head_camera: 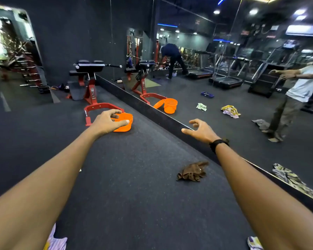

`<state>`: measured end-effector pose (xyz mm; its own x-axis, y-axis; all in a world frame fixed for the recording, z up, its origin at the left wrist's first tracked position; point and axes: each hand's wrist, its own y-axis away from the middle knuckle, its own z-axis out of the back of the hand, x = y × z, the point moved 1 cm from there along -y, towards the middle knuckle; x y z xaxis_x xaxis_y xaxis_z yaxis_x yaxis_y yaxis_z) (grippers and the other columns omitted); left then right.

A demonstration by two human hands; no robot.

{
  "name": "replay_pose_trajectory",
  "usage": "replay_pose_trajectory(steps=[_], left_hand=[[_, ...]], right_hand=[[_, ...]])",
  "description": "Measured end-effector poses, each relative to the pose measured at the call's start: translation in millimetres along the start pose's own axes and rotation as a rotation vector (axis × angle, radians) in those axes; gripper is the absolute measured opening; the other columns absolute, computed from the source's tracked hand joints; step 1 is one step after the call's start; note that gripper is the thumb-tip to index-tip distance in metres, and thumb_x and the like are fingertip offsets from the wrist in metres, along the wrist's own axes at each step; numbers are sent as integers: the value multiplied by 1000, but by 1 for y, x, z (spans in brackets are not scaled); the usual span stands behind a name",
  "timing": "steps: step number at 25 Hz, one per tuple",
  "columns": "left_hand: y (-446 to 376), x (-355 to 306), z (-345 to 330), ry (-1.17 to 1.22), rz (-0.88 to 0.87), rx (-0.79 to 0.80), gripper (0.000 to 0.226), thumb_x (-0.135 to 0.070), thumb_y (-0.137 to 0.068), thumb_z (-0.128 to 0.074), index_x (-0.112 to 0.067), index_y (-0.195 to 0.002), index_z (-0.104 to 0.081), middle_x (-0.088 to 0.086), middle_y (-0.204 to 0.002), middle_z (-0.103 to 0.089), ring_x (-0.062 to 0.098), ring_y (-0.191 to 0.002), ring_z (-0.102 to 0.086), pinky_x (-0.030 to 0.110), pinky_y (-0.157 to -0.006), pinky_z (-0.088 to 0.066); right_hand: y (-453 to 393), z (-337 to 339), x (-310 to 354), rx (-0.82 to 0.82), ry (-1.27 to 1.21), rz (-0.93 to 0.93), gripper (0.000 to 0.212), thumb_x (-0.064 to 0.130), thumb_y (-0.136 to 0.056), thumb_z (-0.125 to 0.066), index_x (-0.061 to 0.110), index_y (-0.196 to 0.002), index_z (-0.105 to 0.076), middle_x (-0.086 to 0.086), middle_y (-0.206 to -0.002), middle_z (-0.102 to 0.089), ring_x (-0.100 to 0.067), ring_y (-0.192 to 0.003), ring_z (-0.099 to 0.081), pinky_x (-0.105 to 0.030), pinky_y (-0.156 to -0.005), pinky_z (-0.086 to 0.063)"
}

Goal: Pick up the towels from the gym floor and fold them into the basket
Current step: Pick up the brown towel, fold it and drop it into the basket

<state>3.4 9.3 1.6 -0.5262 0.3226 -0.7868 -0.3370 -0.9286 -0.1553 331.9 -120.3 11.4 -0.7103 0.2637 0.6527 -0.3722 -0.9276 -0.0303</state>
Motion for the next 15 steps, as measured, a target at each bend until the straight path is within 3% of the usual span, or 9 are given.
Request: replay_pose_trajectory(steps=[4,15], left_hand=[[-10,-6,-4,32,-10,43,71,-54,-66,-77,-25,-128,-56,0,-122,-60,18,-114,-57,40,-101,-46],[-85,-36,-100,40,-53,188,64,-43,-78,-74,-19,-133,-53,4,-129,-57,18,-116,-56,28,-91,-45]], right_hand=[[5,6,-2,-46,5,-32,65,43,-80,-72,14,-133,-50,-10,-138,-50,-25,-126,-49,-35,-100,-39],[-39,40,-81,-112,-2,-144,65,43,-81,-72,13,-134,-49,-10,-139,-50,-25,-127,-48,-36,-102,-38]])
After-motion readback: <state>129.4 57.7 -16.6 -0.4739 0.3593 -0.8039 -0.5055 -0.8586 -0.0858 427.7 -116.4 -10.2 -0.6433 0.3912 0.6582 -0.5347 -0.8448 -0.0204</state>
